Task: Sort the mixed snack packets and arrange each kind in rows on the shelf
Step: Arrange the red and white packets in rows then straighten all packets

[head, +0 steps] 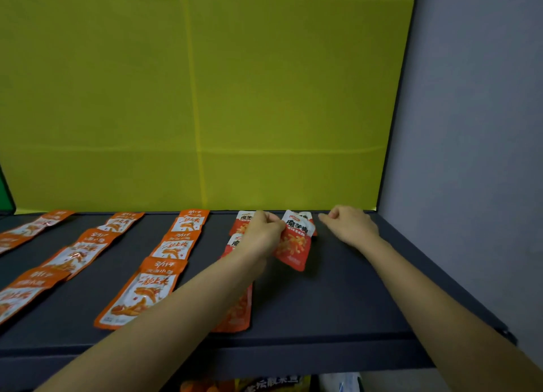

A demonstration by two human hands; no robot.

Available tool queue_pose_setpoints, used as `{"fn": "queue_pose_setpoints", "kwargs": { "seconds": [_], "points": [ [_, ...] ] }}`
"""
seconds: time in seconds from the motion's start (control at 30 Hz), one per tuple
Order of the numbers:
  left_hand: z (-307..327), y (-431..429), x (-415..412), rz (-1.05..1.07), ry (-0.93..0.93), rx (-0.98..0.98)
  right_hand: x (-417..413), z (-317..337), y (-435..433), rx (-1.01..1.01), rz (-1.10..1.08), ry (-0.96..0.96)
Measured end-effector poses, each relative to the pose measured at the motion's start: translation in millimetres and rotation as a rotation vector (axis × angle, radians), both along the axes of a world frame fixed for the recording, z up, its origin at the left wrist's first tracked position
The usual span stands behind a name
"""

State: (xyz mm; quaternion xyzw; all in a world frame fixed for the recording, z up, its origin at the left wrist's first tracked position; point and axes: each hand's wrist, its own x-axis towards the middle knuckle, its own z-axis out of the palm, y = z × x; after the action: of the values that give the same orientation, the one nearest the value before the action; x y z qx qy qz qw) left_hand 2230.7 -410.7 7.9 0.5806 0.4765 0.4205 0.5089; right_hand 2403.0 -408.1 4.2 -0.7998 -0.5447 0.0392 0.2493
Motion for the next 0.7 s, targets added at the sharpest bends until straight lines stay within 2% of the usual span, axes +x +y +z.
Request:
{"fn": "queue_pose_setpoints", "kwargs": {
  "seconds": [0.13, 0.3, 0.43, 0.6, 0.7],
  "points": [
    [-12, 11, 30, 0.073, 0.023, -0.016, 21, -10, -22, 0.001, 0.017, -0.001],
    [-20, 17, 42, 0.065, 0.145, -0.062, 39, -23, -42, -0.029, 0.028, 0.013],
    [-22, 23, 37, 0.004, 0.237, -0.058, 44, -25, -51, -0.022, 0.047, 0.034],
    [-12, 9, 24, -0.181, 0.178, -0.130, 45, -25, -59, 0.011, 0.076, 0.034],
    [-4, -2, 13, -0.184, 0.213, -0.108, 42, -23, -64, 0.023, 0.099, 0.003]
  ]
}}
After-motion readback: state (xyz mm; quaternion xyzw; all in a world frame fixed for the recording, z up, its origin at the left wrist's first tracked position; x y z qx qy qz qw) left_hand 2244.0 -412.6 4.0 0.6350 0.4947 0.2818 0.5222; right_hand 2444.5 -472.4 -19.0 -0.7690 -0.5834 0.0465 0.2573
